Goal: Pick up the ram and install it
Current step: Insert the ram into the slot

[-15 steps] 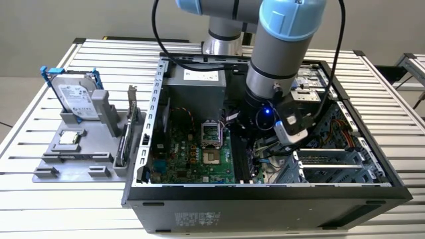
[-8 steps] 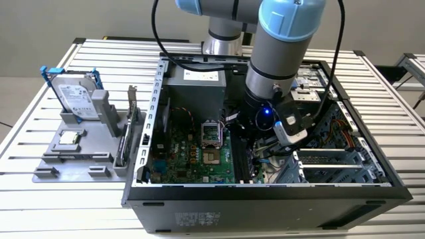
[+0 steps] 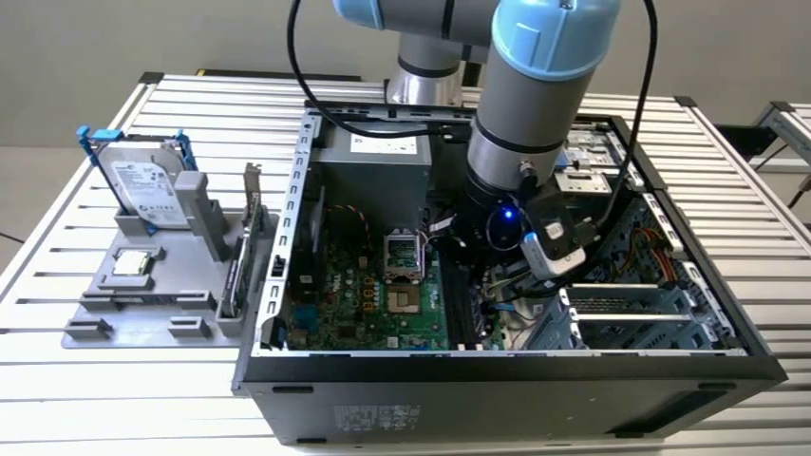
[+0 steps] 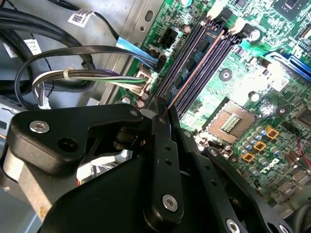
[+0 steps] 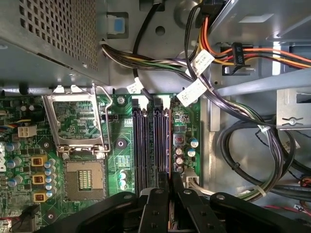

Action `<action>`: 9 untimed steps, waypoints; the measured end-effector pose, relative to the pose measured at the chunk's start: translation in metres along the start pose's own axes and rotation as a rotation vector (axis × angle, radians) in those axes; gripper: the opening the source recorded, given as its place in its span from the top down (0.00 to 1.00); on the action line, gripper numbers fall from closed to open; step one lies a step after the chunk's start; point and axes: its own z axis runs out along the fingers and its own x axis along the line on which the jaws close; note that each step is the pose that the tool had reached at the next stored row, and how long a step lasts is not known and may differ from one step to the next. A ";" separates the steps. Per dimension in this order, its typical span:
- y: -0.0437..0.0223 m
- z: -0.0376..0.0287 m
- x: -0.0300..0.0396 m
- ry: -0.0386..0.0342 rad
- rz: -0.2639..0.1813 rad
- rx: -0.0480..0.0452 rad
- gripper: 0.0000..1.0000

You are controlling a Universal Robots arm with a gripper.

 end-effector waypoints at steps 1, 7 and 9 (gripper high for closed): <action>-0.0005 0.0000 0.0000 0.0001 0.000 0.0001 1.00; -0.0013 0.0003 0.0009 0.0000 0.000 0.0000 1.00; -0.0013 0.0004 0.0014 0.0001 -0.001 0.0002 1.00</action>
